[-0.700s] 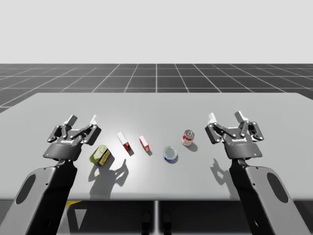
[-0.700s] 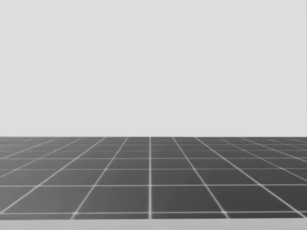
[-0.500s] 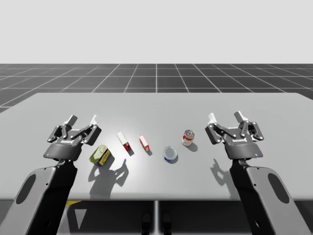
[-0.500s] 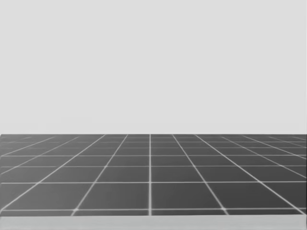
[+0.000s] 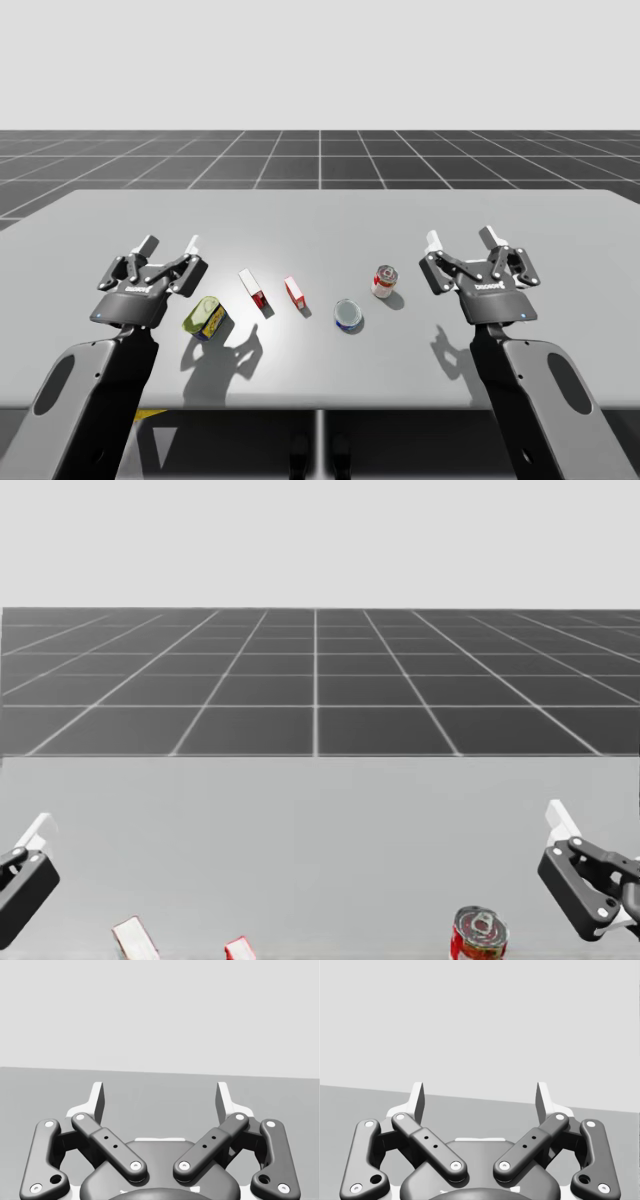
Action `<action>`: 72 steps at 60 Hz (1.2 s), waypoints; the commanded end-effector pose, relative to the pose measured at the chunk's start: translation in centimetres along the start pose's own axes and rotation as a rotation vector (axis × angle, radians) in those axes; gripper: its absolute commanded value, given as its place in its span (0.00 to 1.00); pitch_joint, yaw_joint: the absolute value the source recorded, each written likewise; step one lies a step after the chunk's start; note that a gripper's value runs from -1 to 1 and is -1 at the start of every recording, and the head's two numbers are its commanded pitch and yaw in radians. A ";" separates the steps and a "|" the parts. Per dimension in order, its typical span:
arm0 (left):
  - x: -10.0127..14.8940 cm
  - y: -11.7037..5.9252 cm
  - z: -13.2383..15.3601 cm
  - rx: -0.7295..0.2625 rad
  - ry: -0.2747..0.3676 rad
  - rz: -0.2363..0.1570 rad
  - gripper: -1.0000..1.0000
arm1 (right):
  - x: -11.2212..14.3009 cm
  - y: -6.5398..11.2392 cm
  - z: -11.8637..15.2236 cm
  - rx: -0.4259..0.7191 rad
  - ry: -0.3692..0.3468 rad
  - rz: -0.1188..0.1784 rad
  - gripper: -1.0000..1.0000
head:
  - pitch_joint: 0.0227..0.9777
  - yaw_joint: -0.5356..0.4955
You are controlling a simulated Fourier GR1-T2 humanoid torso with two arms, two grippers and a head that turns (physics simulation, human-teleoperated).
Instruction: Grasp the can of spam and hold it up.
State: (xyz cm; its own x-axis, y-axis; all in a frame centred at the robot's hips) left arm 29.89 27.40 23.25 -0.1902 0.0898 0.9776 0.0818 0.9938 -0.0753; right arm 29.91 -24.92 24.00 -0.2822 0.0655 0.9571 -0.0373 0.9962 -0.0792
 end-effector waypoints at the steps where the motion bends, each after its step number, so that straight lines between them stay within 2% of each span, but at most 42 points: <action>1: -0.2 0.1 -0.1 0.000 0.006 -0.006 0.00 | 0.0 0.0 0.0 0.000 0.000 0.008 0.00 | 0.48 0.52; 17: -0.3 0.1 -0.2 0.003 0.013 -0.016 0.00 | 0.1 0.1 0.1 0.006 0.004 0.014 0.00 | 0.69 0.56; 26: -0.4 0.1 -0.3 0.003 0.017 -0.020 0.00 | 0.1 0.2 0.1 0.011 0.007 0.019 0.00 | 0.78 0.67; 42: -0.4 0.2 -0.3 0.003 0.020 -0.021 0.00 | -0.3 0.8 0.0 0.019 0.029 0.019 0.00 | 0.86 0.87; 49: -0.2 0.2 -0.3 0.003 0.017 -0.017 0.00 | -0.5 1.0 0.1 0.031 0.032 0.026 0.00 | 0.88 0.92; 55: 0.1 0.1 -0.2 0.001 0.020 -0.005 0.00 | -0.6 1.1 0.1 0.029 0.034 0.032 0.00 | 0.88 0.93; 63: 0.8 -0.3 0.4 -0.021 0.067 0.014 0.00 | -0.6 1.1 0.1 0.030 0.032 0.037 0.00 | 0.88 0.93; 65: 1.0 -0.3 0.6 -0.031 0.067 0.033 0.00 | -0.6 1.1 0.1 0.029 0.031 0.038 0.00 | 0.88 0.93; 66: 1.2 -0.4 0.7 -0.042 0.076 0.060 0.00 | -0.5 1.0 0.1 0.029 0.030 0.037 0.00 | 0.88 0.93; 70: 1.8 -0.4 1.2 -0.049 0.093 0.064 0.00 | -0.7 1.1 0.0 0.030 0.036 0.037 0.00 | 0.88 0.92; 72: 2.1 -0.3 1.6 -0.061 0.098 0.080 0.00 | -0.9 1.2 0.0 0.032 0.040 0.041 0.00 | 0.88 0.92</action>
State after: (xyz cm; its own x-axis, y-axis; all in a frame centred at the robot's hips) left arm 29.00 27.39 24.30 -0.1180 0.1234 0.9853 0.1225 0.9865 -0.1089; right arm 29.98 -23.90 23.33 -0.2519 0.1029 0.9623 -0.0563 0.9911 -0.1208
